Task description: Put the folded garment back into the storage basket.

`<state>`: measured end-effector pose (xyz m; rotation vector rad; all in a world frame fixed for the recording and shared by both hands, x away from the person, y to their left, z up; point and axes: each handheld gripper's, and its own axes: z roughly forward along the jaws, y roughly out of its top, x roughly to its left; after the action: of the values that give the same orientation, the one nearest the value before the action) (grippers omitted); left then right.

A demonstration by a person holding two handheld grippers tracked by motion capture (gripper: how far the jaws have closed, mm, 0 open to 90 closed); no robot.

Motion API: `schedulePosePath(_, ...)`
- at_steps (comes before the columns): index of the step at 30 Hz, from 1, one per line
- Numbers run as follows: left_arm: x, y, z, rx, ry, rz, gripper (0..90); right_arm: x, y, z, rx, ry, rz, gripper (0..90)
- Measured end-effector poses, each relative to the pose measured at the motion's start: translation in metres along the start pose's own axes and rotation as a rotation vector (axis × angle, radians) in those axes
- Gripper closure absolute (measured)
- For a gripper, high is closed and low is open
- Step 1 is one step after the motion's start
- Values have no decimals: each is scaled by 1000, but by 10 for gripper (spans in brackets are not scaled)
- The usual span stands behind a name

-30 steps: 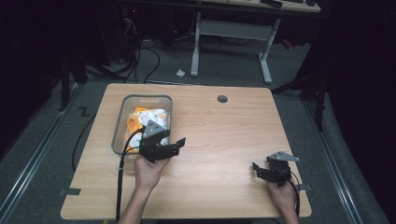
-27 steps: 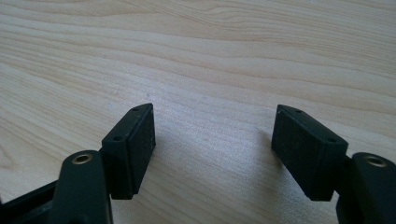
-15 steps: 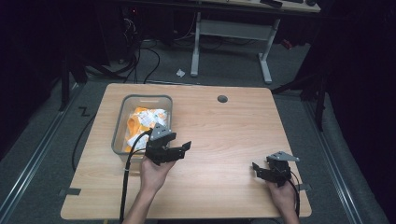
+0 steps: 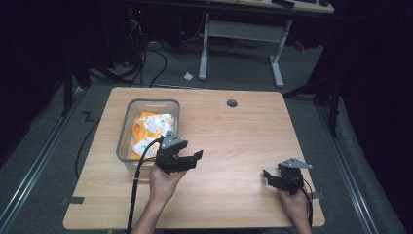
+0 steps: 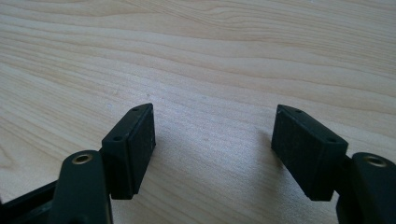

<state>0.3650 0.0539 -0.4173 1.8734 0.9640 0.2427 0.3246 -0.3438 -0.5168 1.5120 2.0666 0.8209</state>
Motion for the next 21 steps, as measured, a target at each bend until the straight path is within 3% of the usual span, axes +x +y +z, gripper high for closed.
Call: schedulePosePath(21,-10,-3,16,35,-5,26,334,0,0,0,0,0,0,308)
